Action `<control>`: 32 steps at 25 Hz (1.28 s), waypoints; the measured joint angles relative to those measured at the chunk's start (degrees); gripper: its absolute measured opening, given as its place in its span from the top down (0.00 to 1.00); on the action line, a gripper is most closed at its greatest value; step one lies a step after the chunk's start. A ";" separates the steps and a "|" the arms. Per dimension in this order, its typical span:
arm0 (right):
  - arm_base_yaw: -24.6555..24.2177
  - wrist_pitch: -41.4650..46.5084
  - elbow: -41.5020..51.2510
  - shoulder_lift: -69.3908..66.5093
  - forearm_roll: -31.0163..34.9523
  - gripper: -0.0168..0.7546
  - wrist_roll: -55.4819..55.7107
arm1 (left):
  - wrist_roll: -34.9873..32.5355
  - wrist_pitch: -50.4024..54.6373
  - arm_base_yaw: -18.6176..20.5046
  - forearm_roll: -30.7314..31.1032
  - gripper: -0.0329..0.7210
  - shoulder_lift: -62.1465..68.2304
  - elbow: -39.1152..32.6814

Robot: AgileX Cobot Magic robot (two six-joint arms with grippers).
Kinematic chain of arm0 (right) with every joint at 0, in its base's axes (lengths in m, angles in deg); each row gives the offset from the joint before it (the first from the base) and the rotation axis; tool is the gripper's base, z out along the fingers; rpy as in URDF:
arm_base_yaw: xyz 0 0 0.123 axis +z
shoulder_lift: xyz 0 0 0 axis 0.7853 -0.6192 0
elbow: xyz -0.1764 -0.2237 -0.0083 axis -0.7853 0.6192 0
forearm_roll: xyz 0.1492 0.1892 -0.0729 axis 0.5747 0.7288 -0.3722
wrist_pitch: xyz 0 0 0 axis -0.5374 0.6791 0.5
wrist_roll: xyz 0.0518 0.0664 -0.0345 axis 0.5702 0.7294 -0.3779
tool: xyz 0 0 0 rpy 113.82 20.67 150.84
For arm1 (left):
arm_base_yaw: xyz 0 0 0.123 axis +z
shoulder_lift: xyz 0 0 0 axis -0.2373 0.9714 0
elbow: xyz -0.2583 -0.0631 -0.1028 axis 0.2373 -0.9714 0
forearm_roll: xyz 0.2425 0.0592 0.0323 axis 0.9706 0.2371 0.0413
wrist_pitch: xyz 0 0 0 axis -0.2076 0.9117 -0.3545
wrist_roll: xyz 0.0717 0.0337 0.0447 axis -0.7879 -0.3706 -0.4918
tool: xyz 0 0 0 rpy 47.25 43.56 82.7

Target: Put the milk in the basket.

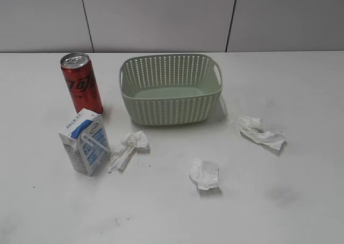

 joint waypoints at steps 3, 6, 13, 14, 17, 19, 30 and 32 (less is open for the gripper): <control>0.00 0.00 0.00 0.00 0.00 0.22 0.00 | 0.00 0.00 0.00 -0.05 0.11 0.00 0.00; 0.00 0.00 0.00 0.00 0.00 0.22 0.00 | 0.00 0.00 0.00 -0.05 0.12 0.00 0.00; 0.00 0.00 0.00 0.00 0.00 0.22 0.00 | 0.00 -3.25 0.00 -0.16 0.12 6.07 1.48; 0.00 0.00 0.00 0.00 0.00 0.22 0.00 | 0.00 -5.64 0.00 -0.16 0.12 8.62 2.36; 0.00 0.00 0.00 0.00 0.00 0.22 0.00 | 0.00 -12.19 0.00 -0.76 0.12 18.07 5.56; 0.00 0.00 0.00 0.00 0.00 0.22 0.00 | 0.00 -14.63 0.00 -1.89 0.12 25.46 8.32; 0.00 0.00 0.00 0.00 0.00 0.22 0.00 | -3.85 -12.66 -13.62 -7.45 0.12 66.66 31.76; 0.00 0.00 0.00 0.00 0.00 0.22 0.00 | -3.92 -11.88 -17.77 -6.22 0.12 72.25 35.15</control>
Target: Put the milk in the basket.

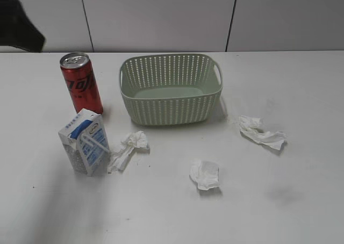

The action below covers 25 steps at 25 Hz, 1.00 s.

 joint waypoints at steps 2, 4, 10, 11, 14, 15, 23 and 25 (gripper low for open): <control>0.00 0.00 0.00 0.00 0.00 0.22 0.00 | 0.07 1.22 -3.42 0.65 0.12 4.59 2.26; 0.00 0.00 0.00 0.00 0.00 0.22 0.00 | 0.65 3.66 -5.36 0.70 0.12 9.33 3.96; 0.00 0.00 0.00 0.00 0.00 0.22 0.00 | 1.37 5.70 -7.84 1.40 0.12 20.54 4.55; 0.00 0.00 0.00 0.00 0.00 0.22 0.00 | 1.37 4.86 -8.49 2.35 0.12 24.63 4.81; 0.00 0.00 0.00 0.00 0.00 0.22 0.00 | 1.37 3.88 -8.49 3.00 0.12 26.87 4.81; 0.00 0.00 0.00 0.00 0.00 0.22 0.00 | 1.37 3.48 -8.49 3.22 0.12 28.00 4.81; 0.00 0.00 0.00 0.00 0.00 0.22 0.00 | 1.44 0.89 -8.55 3.16 0.14 35.00 4.81; 0.00 0.00 0.00 0.00 0.00 0.22 0.00 | 1.44 0.69 -8.55 3.02 0.18 36.05 4.81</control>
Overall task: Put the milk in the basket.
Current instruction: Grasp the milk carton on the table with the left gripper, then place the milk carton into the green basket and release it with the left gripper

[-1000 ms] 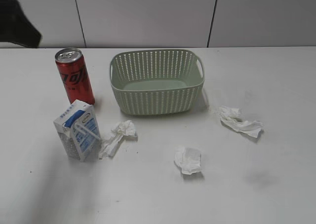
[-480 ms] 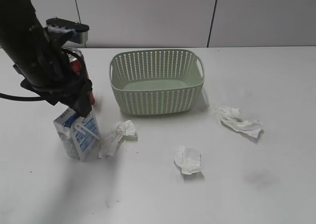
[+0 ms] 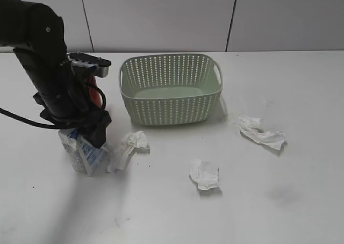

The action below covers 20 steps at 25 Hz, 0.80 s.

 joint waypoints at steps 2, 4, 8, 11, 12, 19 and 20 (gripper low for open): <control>0.00 0.00 0.00 0.00 0.00 0.22 0.00 | 0.06 -0.06 0.00 -0.35 0.25 0.77 0.00; 0.00 0.00 0.00 0.00 0.00 0.22 0.00 | 0.06 -0.01 0.00 -0.71 0.35 1.31 0.00; 0.00 0.00 0.00 0.00 0.00 0.22 0.00 | 0.06 1.67 -0.04 -0.56 0.52 1.42 0.40; 0.00 0.00 0.00 0.00 0.00 0.22 0.00 | 0.06 5.96 -0.04 -0.34 0.52 1.66 2.29; 0.00 0.00 0.00 0.00 0.00 0.22 0.00 | 0.06 7.58 -0.04 -0.28 0.52 1.73 3.56; 0.00 0.00 0.00 0.00 0.00 0.22 0.00 | 0.06 19.55 -0.04 -2.43 0.52 1.73 20.12; 0.00 0.00 0.00 0.00 0.00 0.22 0.00 | 0.06 19.77 -0.04 -2.92 0.52 1.73 23.13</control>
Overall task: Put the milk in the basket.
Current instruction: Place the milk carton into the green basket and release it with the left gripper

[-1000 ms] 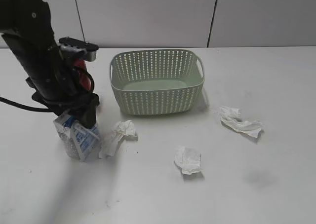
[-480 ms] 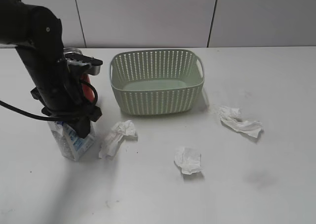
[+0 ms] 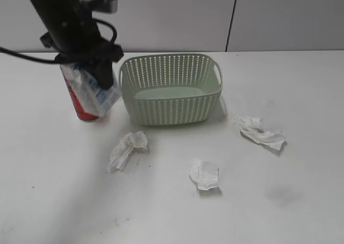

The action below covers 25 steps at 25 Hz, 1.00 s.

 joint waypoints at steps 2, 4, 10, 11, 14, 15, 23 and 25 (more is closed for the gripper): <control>0.00 0.00 0.00 0.00 0.00 0.22 0.00 | 0.00 -0.63 0.00 -1.29 0.52 0.00 4.95; 0.00 0.00 0.00 0.00 0.00 0.22 0.00 | 0.00 -3.30 0.00 -1.93 0.52 0.00 9.02; 0.00 0.00 0.00 0.00 0.00 0.22 0.00 | 0.00 -14.87 -0.12 -6.23 0.52 1.40 11.90; 0.00 0.00 0.00 0.00 0.00 0.22 0.00 | 0.00 -16.09 -0.34 -7.20 0.52 2.37 11.94; 0.00 0.00 0.00 0.00 0.00 0.22 0.00 | 0.00 -18.37 -1.66 -7.94 0.52 5.85 11.94; 0.00 0.00 0.00 0.00 0.00 0.22 0.00 | 0.00 -18.71 -2.19 -7.94 0.52 7.18 11.94; 0.00 0.00 0.00 0.00 0.00 0.22 0.00 | 0.00 -21.53 -5.18 -6.94 0.52 15.53 11.89; 0.00 0.00 0.00 0.00 0.00 0.22 0.00 | 0.00 -22.51 -5.31 -6.39 0.52 17.08 11.89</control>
